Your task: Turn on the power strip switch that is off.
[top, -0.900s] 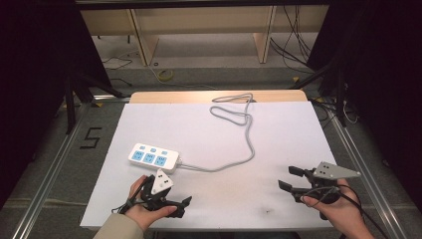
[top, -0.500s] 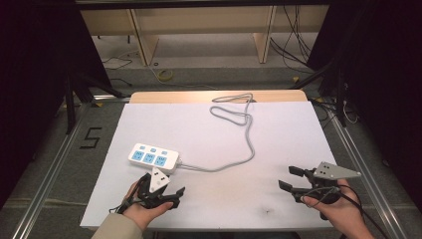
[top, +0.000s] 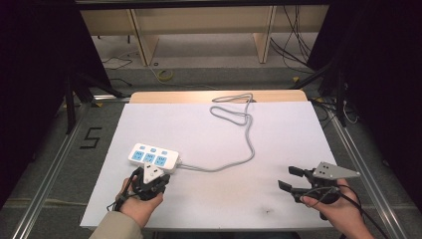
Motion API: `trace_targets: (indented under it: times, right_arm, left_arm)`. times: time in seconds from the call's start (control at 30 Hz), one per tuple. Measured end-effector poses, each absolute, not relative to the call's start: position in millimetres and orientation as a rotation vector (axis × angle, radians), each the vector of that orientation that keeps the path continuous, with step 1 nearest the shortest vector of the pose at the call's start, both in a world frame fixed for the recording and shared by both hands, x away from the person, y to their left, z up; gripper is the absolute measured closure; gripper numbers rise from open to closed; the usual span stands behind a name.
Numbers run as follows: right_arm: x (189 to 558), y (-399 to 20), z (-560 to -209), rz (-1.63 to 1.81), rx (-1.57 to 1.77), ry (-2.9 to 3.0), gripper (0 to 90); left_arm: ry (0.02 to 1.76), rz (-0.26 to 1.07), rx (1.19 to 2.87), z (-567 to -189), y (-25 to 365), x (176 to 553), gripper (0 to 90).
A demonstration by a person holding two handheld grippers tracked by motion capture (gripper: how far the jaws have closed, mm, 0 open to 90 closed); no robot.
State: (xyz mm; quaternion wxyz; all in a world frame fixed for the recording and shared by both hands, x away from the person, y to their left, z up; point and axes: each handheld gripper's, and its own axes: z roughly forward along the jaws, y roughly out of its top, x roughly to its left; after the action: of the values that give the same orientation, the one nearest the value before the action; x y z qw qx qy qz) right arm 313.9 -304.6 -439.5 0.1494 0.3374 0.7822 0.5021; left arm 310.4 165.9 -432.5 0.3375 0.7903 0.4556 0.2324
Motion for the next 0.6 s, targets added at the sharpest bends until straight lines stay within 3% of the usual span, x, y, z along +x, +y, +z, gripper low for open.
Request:
trace_targets:
  times: [0.6]
  right_arm:
    - [314.2, -303.9, -439.9, 1.436, 0.967, 2.252, 34.1]
  left_arm:
    - [1.280, 0.652, 2.042, -431.0, 182.9, 331.8, 89.9]
